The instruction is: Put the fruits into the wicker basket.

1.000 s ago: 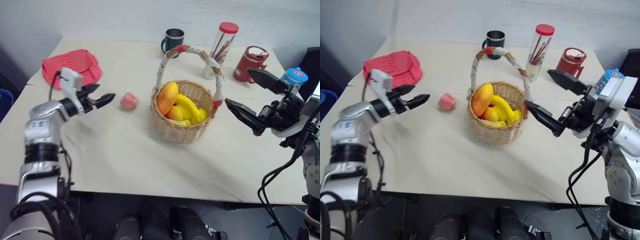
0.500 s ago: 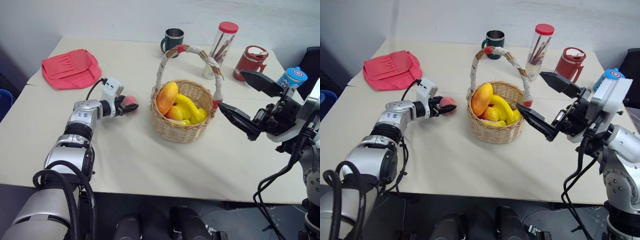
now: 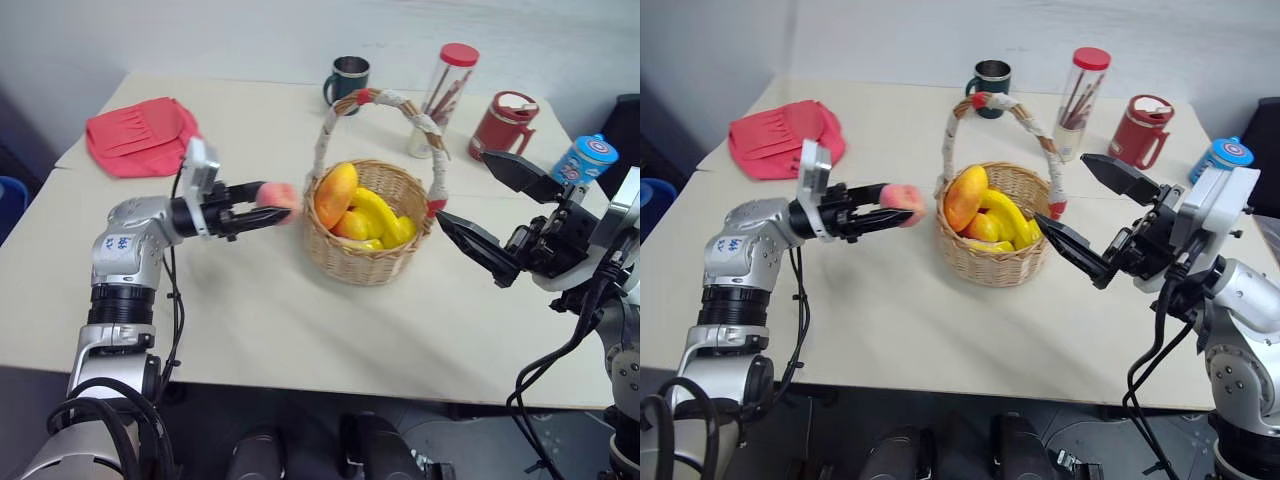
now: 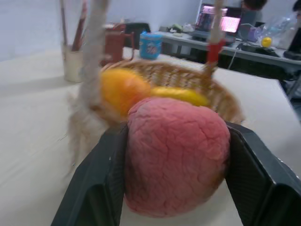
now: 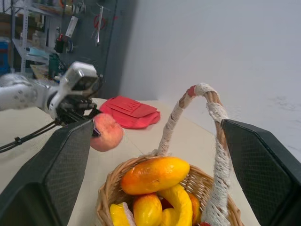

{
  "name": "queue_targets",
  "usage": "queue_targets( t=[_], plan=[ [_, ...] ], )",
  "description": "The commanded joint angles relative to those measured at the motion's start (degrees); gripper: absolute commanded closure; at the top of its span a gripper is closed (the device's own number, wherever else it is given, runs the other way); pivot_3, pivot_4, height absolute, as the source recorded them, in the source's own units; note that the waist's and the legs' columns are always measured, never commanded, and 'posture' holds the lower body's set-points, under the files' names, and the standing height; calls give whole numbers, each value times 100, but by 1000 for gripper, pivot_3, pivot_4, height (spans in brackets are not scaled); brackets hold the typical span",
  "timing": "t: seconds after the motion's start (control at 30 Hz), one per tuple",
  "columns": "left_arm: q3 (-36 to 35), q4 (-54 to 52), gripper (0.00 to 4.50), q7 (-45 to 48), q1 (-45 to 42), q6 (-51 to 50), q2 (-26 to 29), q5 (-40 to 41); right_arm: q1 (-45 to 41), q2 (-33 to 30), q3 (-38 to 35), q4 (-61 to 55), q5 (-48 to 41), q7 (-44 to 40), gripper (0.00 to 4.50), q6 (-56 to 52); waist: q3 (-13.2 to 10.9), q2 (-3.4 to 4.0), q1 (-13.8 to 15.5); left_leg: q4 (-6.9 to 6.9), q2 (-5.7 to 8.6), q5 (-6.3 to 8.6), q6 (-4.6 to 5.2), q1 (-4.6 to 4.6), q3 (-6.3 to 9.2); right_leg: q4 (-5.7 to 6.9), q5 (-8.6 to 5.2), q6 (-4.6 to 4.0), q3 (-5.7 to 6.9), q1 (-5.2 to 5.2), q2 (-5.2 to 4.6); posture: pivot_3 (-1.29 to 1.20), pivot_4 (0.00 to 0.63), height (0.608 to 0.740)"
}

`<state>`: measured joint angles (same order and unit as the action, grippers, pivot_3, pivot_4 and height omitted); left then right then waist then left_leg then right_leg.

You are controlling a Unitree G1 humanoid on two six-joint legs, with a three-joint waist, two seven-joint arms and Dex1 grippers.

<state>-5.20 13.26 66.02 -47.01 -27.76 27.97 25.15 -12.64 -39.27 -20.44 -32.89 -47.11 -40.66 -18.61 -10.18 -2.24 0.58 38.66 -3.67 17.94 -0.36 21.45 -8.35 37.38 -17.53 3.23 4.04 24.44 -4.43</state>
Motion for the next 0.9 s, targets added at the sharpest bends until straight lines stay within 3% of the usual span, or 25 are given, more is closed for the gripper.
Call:
queue_targets(
  t=[0.03, 0.13, 0.23, 0.33, 0.47, 0.67, 0.9],
  plan=[
    [418, -631, 2012, -922, -404, -406, -559, -103, -134, 18, -64, 25, -30, 5, 0, 87, 0, 1, 76, 17, 1, 4, 8, -2, 0, 2, 2, 4, -8, -8, 1, 0, 150, 740],
    [703, -309, 2012, -1378, -602, -393, -903, -416, -135, -8, -1, 97, 23, -65, 0, 66, 1, 1, 66, 32, 9, 21, 37, -12, -7, -2, 15, 26, -30, -24, 2, 0, 150, 740],
    [954, 152, 1044, -1699, -707, -55, -1068, -825, -51, -91, -56, 203, 4, -103, 0, -52, 1, 2, -11, 31, 7, 24, 38, -15, -19, -3, 16, 27, -38, -21, 3, 0, 150, 740],
    [872, 179, 84, -1843, -762, -127, -1210, -743, -10, -163, -139, 317, -95, -83, 0, -243, -1, 3, -69, 24, 1, 21, 28, -1, -18, -3, 14, 23, -39, 1, 3, 0, 150, 740],
    [435, -165, 36, -1746, -705, -38, -1161, -312, -135, -358, 41, 873, 335, -146, 0, -370, -3, 7, -77, 26, -1, 20, 26, 7, -19, -3, 13, 22, -37, 10, 2, 0, 150, 740],
    [-214, -1235, 36, -285, 381, 410, 166, 367, -927, -463, 770, 2168, 937, -798, 0, -320, -20, 40, -231, 20, -5, 19, 17, -10, -28, 4, 10, 16, -49, 7, -7, 0, 150, 740],
    [-1295, -2164, 36, -7, 1853, 112, 1679, 830, -2363, -89, 1403, 3879, 1236, -1892, 0, -138, -51, 68, -236, 17, -9, 16, 5, -14, -22, 10, 7, 10, -59, 13, -4, 0, 150, 740]
  ],
)
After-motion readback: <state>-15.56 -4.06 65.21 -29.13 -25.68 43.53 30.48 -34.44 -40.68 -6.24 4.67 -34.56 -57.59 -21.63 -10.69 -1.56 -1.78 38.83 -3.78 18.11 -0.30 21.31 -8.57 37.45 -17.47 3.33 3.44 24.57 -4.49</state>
